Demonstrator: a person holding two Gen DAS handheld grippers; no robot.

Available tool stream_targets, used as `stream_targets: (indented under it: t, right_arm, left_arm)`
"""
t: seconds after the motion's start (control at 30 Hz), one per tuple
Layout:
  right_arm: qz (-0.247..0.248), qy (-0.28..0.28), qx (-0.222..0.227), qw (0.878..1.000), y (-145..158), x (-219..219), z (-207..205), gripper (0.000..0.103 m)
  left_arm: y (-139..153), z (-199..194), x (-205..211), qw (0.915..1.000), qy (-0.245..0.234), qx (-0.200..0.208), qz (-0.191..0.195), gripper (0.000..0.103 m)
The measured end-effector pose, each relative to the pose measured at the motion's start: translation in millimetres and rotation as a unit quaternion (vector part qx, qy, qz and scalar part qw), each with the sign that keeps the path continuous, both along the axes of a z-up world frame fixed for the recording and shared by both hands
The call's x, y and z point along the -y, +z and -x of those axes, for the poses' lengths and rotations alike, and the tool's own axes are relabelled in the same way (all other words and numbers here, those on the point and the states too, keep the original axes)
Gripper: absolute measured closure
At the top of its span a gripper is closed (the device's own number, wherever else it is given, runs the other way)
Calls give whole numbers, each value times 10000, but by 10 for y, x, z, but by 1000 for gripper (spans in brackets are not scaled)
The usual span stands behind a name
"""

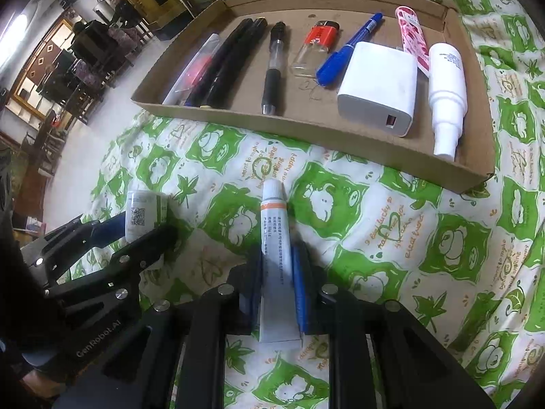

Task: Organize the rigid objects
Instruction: 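Lift the pill bottle with the left gripper while the right carries the ointment tube toward the tray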

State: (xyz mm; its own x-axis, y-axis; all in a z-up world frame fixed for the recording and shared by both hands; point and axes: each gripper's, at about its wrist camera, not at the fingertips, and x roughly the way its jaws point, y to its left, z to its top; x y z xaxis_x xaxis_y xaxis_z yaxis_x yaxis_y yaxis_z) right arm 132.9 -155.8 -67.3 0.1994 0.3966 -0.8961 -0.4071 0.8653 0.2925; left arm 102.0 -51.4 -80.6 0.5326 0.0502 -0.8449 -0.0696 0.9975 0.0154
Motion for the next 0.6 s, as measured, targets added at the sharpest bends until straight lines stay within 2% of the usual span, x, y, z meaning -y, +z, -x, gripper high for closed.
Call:
stream_targets:
  t: [0.27,0.6]
  right_arm:
    - [-308,-55,293,9991,174,37,39,88]
    - [-420,-1,463,9980,269,26,55,88]
  left_arm:
    - [81,92,70,9996,-106,237,-131,69]
    - [104,93,145,9989,-209,293,-294,69]
